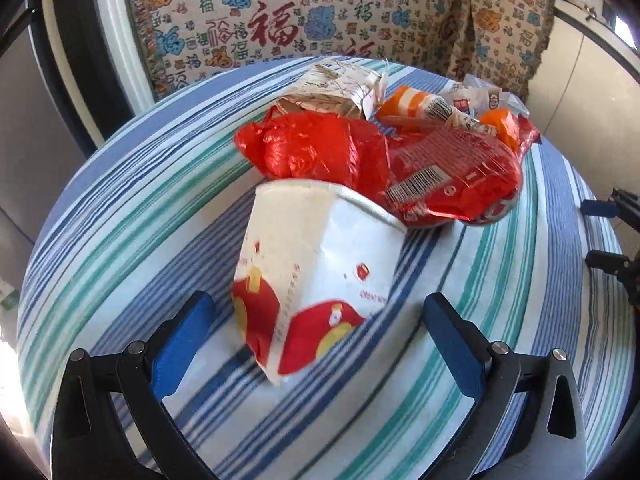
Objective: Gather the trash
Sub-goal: 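Bring both open tools back over the remaining trash on the table, then grasp the white paper cup with the left tool while the right tool grasps the clear plastic box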
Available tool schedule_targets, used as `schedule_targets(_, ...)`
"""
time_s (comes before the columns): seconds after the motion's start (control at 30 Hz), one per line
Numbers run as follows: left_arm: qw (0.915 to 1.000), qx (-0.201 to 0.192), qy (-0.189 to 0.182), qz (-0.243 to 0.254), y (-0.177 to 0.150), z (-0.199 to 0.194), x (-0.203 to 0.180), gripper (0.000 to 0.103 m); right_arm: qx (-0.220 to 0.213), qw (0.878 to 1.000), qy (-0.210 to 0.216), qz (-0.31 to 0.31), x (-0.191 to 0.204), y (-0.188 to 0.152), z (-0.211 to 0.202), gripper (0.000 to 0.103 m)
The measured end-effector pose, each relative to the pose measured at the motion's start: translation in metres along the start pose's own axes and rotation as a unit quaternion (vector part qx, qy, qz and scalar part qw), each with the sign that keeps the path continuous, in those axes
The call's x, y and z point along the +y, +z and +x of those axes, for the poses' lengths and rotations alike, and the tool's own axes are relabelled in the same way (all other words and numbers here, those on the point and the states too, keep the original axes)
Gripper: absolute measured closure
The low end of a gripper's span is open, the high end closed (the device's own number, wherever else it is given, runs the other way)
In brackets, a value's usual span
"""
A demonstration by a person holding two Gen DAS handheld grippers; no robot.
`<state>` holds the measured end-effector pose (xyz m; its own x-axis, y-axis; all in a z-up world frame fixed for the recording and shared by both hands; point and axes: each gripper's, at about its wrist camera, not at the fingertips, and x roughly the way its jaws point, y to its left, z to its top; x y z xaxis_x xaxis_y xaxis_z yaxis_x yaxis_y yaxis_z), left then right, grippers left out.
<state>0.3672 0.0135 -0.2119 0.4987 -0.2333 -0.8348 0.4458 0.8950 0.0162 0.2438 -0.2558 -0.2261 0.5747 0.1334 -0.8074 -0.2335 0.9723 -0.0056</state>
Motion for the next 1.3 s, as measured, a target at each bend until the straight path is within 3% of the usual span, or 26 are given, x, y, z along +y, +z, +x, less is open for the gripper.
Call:
schedule_targets(0.23, 0.9995, -0.005, 0.021, -0.025, 0.015, 0.011, 0.012, 0.002, -0.002, 1.0, 0.003, -0.002, -0.001, 0.0, 0.001, 0.03)
schedule_targets(0.47, 0.9975, -0.036, 0.036, -0.049, 0.006, -0.004, 0.014, 0.047, 0.0, 1.0, 0.001, 0.003, -0.003, 0.004, 0.005, 0.024)
schedule_targets(0.57, 0.9961, -0.039, 0.047, -0.065, 0.001, -0.008, 0.012, 0.056, 0.003, 1.0, 0.002, 0.002, -0.003, 0.005, 0.006, 0.023)
schedule_targets(0.8, 0.9933, -0.036, 0.065, -0.089, -0.028, -0.028, -0.001, 0.057, 0.018, 1.0, 0.003, 0.003, -0.013, 0.007, 0.005, 0.023)
schedule_targets(1.07, 0.9899, -0.023, 0.082, -0.113, -0.076, -0.062, -0.026, 0.056, 0.024, 0.997, -0.047, 0.062, -0.056, 0.006, 0.003, 0.023)
schedule_targets(1.3, 0.9891, -0.037, 0.086, -0.114, -0.083, -0.065, -0.025, 0.045, 0.031, 0.992, -0.083, 0.091, -0.094, 0.019, 0.014, 0.024)
